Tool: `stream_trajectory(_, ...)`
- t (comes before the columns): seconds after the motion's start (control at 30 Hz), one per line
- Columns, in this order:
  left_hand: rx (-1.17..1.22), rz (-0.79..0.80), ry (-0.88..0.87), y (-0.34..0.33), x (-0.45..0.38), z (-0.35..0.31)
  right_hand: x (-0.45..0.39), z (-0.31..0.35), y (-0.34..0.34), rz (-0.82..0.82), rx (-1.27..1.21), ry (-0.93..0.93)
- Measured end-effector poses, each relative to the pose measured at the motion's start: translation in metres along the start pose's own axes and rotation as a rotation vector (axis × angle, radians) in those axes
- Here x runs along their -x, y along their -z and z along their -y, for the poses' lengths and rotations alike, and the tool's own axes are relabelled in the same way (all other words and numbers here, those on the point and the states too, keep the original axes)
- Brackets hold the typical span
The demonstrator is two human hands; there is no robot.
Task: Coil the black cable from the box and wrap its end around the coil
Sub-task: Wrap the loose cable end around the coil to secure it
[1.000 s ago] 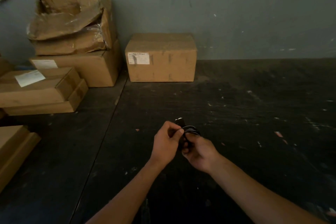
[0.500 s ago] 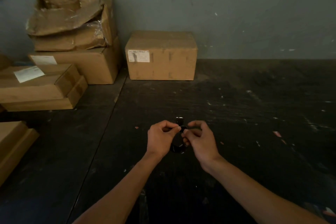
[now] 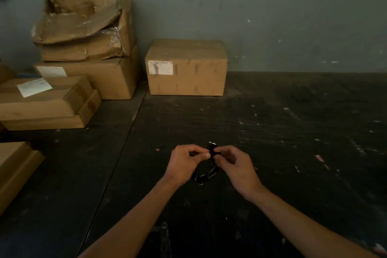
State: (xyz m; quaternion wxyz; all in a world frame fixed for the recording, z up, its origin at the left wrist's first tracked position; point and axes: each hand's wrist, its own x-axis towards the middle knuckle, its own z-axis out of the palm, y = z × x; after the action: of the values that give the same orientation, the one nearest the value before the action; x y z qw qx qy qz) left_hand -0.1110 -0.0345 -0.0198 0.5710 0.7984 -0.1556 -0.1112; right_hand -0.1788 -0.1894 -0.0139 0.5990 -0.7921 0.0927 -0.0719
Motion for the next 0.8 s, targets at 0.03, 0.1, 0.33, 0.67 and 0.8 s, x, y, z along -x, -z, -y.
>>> stream_trajectory(0.03, -0.016, 0.015, 0.002, 0.0, 0.0, 0.001, 0.0, 0.0, 0.001, 0.0, 0.055, 0.027)
stream_trajectory(0.1, -0.059, 0.059, 0.005, 0.0, 0.001, 0.0, -0.001, 0.0, 0.002, -0.003, 0.202, 0.081)
stream_trajectory(0.33, -0.226, 0.236, 0.009, -0.002, 0.001, -0.007, -0.007, -0.009, -0.002, -0.043, 0.406, 0.068)
stream_trajectory(0.67, -0.238, 0.254, -0.006, -0.005, 0.003, 0.001, -0.005, -0.013, -0.008, 0.004, 0.314, -0.047)
stream_trajectory(0.8, -0.204, 0.246, 0.006, -0.005, 0.003, 0.005, -0.005, -0.016, -0.008, 0.01, 0.281, -0.024)
